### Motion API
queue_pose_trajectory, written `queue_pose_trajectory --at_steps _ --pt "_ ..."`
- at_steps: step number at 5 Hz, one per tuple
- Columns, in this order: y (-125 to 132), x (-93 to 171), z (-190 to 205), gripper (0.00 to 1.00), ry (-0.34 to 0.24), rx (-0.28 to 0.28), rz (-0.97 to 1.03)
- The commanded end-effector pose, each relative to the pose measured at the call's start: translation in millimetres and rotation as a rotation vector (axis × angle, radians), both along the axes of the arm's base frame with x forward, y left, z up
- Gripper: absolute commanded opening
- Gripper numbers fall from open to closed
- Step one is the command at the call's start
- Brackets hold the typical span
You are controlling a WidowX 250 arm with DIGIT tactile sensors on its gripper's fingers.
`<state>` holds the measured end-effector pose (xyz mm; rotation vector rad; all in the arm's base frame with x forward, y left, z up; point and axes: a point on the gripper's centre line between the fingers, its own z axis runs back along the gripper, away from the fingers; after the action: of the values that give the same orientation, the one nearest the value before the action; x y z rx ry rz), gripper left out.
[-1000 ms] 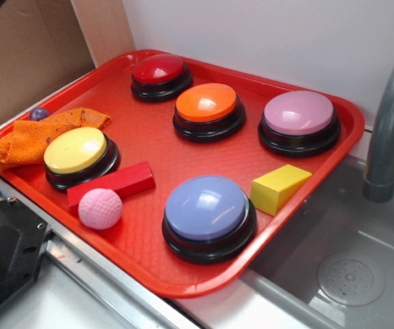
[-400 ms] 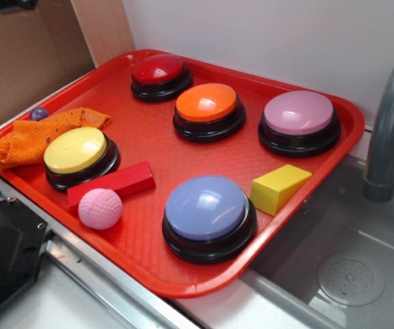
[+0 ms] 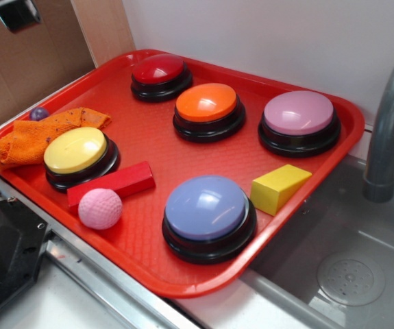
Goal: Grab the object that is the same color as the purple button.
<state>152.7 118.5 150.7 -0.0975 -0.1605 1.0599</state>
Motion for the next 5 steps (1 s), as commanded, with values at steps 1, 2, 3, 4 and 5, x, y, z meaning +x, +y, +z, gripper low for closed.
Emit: queue_pose_trajectory --at_steps 1,2,3,4,5 --pt "55.8 -9.7 -55.0 1.00 -0.012 0.093 0.372" --pt "64.1 1.6 -82.0 1.00 -0.079 0.096 0.468" --pt "66.4 12.5 -97.0 1.00 -0.063 0.107 0.477" --pt "64.1 22.5 -116.1 1.00 -0.067 0.086 0.424" --pt "62.0 25.8 -123.5 1.00 -0.054 0.073 0.408"
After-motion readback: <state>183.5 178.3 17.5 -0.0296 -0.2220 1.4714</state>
